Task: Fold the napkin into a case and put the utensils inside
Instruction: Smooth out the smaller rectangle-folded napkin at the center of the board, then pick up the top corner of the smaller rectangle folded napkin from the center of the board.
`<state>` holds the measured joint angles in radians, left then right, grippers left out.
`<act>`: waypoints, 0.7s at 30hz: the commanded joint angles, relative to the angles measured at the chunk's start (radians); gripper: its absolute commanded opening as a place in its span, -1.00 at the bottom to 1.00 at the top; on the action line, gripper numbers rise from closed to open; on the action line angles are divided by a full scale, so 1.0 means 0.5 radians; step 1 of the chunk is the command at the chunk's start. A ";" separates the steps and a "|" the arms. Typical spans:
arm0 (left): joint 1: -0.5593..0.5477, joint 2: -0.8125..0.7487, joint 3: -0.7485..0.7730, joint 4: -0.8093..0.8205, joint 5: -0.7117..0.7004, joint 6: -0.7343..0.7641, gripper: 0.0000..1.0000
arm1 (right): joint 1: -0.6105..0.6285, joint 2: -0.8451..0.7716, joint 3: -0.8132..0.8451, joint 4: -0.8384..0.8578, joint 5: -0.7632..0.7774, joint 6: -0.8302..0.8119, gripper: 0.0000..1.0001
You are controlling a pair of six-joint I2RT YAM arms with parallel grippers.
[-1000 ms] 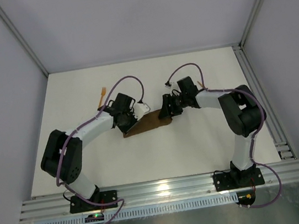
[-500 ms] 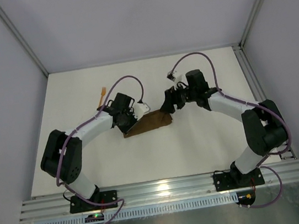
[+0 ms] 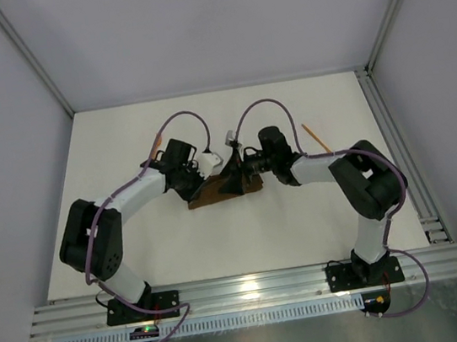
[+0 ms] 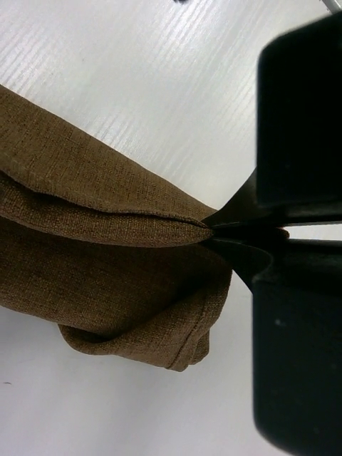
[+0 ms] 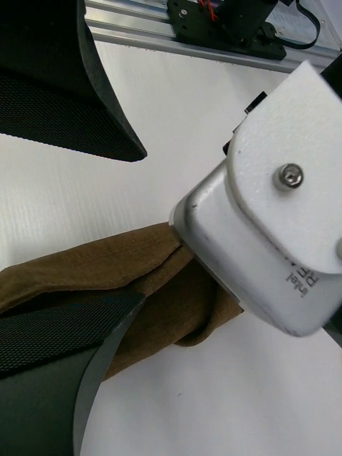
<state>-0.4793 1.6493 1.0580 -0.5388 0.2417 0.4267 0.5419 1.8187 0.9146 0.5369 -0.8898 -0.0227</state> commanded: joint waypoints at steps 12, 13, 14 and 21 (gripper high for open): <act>0.044 -0.080 0.065 0.050 0.198 -0.013 -0.99 | 0.097 0.250 0.070 0.402 0.328 0.156 0.55; 0.044 -0.074 0.068 0.053 0.207 -0.013 -0.99 | 0.110 0.283 0.079 0.402 0.325 0.156 0.55; 0.044 -0.071 0.080 0.053 0.222 -0.016 -0.99 | 0.122 0.296 0.088 0.393 0.338 0.153 0.55; 0.047 -0.019 0.127 0.053 0.265 -0.040 -1.00 | 0.171 0.388 0.165 0.408 0.304 0.180 0.54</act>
<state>-0.4618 1.6348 1.0771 -0.5404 0.3252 0.4213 0.6201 2.0006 0.9531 0.6697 -0.7364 0.0662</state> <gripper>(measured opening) 0.022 0.776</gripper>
